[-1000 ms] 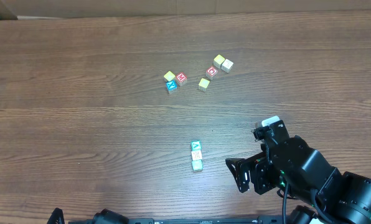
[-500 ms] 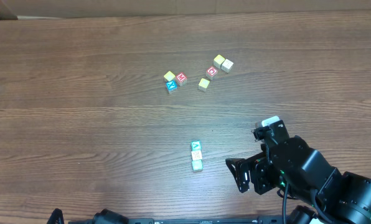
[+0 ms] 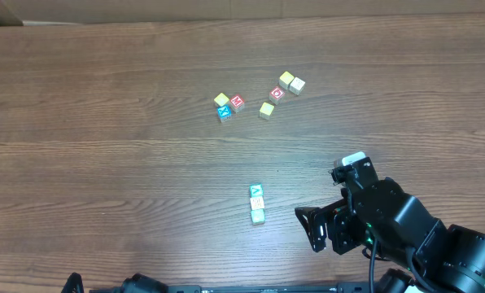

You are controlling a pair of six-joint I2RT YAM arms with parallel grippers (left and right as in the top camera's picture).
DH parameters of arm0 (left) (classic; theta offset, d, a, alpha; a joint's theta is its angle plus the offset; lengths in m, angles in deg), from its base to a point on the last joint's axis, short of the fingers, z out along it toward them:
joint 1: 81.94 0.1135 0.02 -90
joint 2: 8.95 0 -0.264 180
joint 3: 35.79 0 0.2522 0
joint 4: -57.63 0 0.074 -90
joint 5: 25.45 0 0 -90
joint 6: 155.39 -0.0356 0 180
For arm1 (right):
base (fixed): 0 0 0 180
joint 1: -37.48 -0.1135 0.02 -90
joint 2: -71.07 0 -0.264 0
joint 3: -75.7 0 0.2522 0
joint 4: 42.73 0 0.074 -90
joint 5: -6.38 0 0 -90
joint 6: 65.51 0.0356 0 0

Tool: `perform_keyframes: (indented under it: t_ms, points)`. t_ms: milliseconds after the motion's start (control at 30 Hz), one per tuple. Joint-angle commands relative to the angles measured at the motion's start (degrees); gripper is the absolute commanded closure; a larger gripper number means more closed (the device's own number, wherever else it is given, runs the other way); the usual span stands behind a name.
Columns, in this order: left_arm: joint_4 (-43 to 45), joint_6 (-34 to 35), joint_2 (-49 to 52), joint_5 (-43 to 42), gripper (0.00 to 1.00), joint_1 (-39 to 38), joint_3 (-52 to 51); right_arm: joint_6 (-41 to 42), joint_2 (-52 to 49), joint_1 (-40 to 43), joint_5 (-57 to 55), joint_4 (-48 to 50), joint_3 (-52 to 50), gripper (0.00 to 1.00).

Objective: Flip 3 blocks

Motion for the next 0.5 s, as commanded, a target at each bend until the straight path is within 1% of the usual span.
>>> perform_keyframes:
  t_ms: [0, 400, 467]
  points:
    - [-0.1, 1.2, 0.0, 1.2, 0.0, 0.2, 0.2, -0.4, 0.5, -0.2, -0.6, 0.1, 1.5, 0.0]
    - [-0.1, 1.2, 0.0, 1.2, 0.0, 0.2, 0.2, -0.4, 0.3, -0.2, -0.7, 0.1, 1.5, 0.0]
    - [-0.1, 1.2, 0.0, 1.2, 0.0, 0.2, 0.2, -0.4, 0.3, 0.0, -3.6, 0.5, 1.5, 0.0]
